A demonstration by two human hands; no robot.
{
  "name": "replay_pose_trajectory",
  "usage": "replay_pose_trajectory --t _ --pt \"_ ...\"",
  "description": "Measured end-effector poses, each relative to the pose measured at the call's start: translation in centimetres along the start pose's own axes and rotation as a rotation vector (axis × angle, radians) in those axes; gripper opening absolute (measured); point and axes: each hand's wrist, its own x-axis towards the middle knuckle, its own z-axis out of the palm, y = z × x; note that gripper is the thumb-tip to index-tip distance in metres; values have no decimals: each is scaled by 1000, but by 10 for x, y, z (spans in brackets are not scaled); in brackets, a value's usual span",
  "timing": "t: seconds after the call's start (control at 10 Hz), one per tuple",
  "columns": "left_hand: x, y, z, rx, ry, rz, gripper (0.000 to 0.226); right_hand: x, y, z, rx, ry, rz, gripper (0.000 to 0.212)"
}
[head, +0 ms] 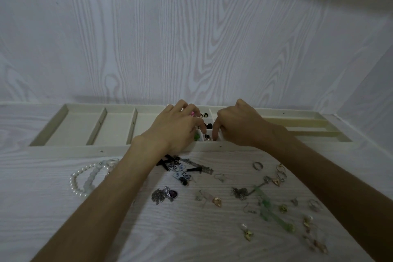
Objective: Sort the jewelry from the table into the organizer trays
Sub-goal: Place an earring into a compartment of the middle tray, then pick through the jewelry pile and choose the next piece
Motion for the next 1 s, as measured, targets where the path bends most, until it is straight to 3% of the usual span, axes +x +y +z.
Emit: replay_pose_trajectory --t 0.2,0.5,0.7,0.8,1.0 --pt "0 -1 0 -3 -10 4 35 -2 0 -1 59 -4 16 42" --pt "-10 1 -28 -208 54 -50 32 -47 17 -22 288 164 105 45" --pt "-61 20 -55 -271 -97 -56 26 -98 -2 -19 395 1 58 27" --pt "-87 27 -51 -360 -200 -90 29 -111 -22 -5 406 -58 39 31" --pt "-118 56 -28 -406 -217 -125 33 -124 -63 26 477 144 125 33"
